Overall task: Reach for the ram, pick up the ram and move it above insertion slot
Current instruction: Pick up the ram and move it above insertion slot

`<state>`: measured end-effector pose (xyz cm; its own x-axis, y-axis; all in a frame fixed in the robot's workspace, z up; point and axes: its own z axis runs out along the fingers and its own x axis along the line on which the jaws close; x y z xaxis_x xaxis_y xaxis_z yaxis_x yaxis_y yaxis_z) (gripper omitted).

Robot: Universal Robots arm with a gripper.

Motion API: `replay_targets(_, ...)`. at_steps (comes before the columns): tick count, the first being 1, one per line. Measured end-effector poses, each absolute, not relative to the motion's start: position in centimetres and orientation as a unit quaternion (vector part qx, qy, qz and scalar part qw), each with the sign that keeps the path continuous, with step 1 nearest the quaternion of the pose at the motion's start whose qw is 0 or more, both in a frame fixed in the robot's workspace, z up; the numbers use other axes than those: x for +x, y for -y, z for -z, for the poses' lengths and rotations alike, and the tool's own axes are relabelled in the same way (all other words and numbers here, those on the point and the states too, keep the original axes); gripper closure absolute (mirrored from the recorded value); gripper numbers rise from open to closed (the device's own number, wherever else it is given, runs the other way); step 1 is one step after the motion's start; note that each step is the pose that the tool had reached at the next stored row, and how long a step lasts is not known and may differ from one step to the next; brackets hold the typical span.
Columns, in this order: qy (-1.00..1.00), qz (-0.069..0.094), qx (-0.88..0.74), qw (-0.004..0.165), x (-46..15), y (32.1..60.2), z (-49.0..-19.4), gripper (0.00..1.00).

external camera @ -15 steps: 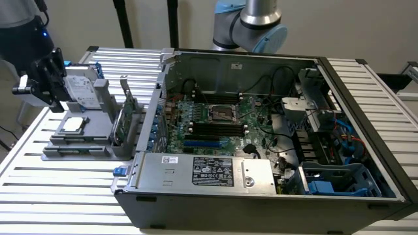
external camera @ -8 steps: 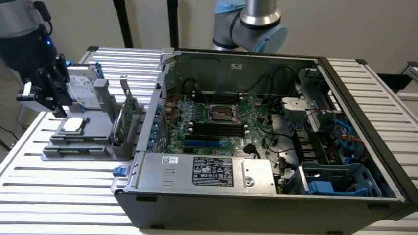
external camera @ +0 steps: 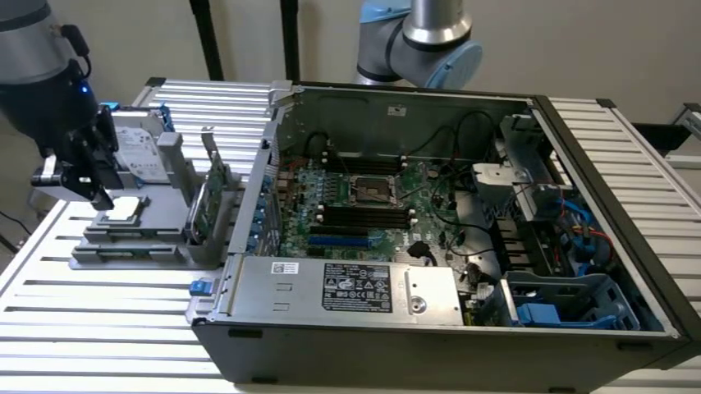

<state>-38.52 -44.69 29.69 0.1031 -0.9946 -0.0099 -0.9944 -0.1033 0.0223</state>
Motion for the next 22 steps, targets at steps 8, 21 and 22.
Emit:
replay_targets(8,0.670,0.011,0.742,0.005,-38.5,45.5,-28.3,0.58)
replay_targets(21,0.670,0.011,0.742,0.005,-38.5,45.9,-25.9,0.58)
replay_targets(22,0.670,0.011,0.742,0.005,-38.5,45.9,-25.7,0.58)
